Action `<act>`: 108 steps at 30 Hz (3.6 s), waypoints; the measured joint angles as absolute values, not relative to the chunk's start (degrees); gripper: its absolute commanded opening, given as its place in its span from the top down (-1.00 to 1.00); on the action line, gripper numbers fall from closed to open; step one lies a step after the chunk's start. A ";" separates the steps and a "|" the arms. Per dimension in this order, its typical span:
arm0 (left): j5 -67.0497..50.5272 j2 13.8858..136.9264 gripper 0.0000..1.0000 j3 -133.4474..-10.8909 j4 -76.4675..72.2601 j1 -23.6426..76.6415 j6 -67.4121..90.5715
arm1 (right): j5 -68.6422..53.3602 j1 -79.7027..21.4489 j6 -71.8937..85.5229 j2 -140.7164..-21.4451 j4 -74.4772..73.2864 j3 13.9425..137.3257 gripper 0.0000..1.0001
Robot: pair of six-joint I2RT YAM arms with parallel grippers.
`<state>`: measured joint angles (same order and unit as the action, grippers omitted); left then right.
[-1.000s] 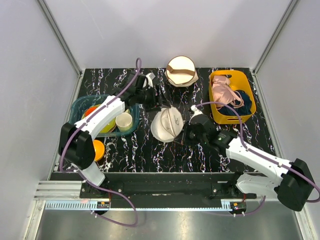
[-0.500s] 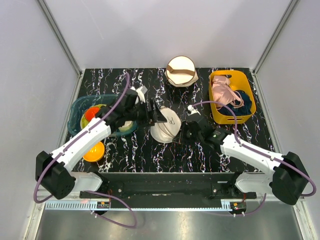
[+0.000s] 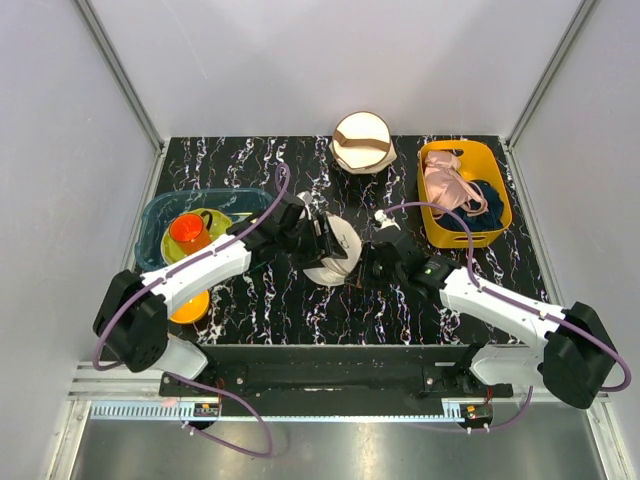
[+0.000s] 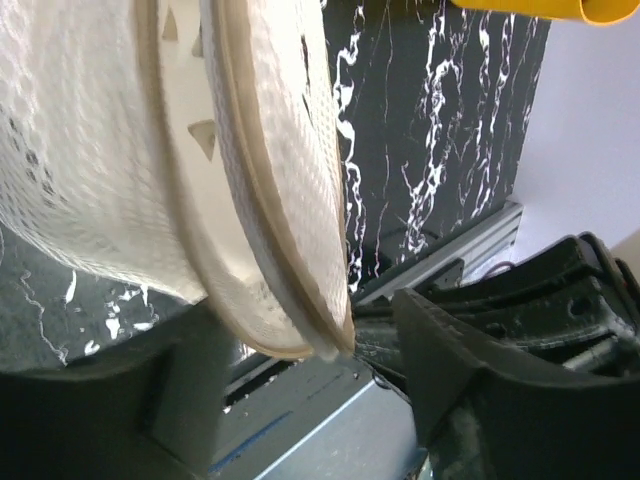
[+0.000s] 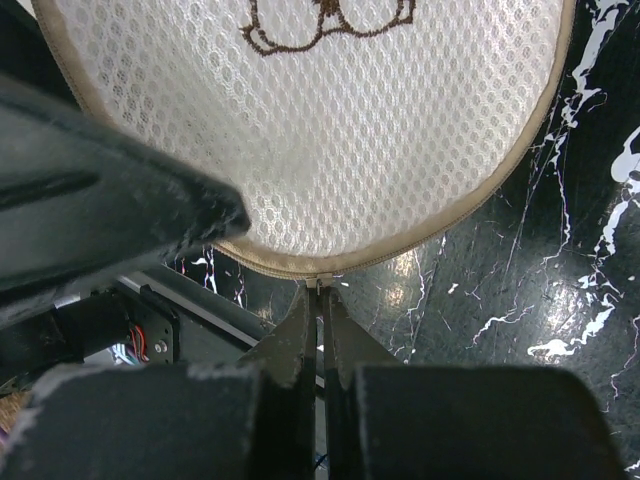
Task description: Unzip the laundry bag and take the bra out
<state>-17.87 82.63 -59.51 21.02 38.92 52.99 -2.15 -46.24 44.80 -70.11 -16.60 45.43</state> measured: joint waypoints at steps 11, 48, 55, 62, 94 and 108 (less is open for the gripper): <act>-16.95 83.15 1.00 -61.30 22.65 37.58 52.36 | 1.78 -46.11 44.66 -64.95 -18.72 40.64 1.00; -22.50 78.19 -0.66 -58.04 19.53 36.40 53.87 | 2.04 -50.37 44.84 -72.29 -16.95 47.94 1.00; -22.57 83.53 1.00 -58.30 16.51 37.21 55.05 | 2.13 -50.37 44.75 -72.27 -16.84 48.10 1.00; -22.48 85.30 1.00 -60.77 18.65 36.45 52.75 | 2.63 -46.30 43.35 -67.66 -18.11 44.53 1.00; -27.86 92.42 1.00 -79.70 31.75 30.57 39.86 | 4.08 -39.22 40.97 -58.46 -21.10 42.83 1.00; -25.93 92.36 1.00 -79.70 30.85 28.56 37.78 | 7.05 -36.71 35.55 -59.02 -38.26 49.76 -0.48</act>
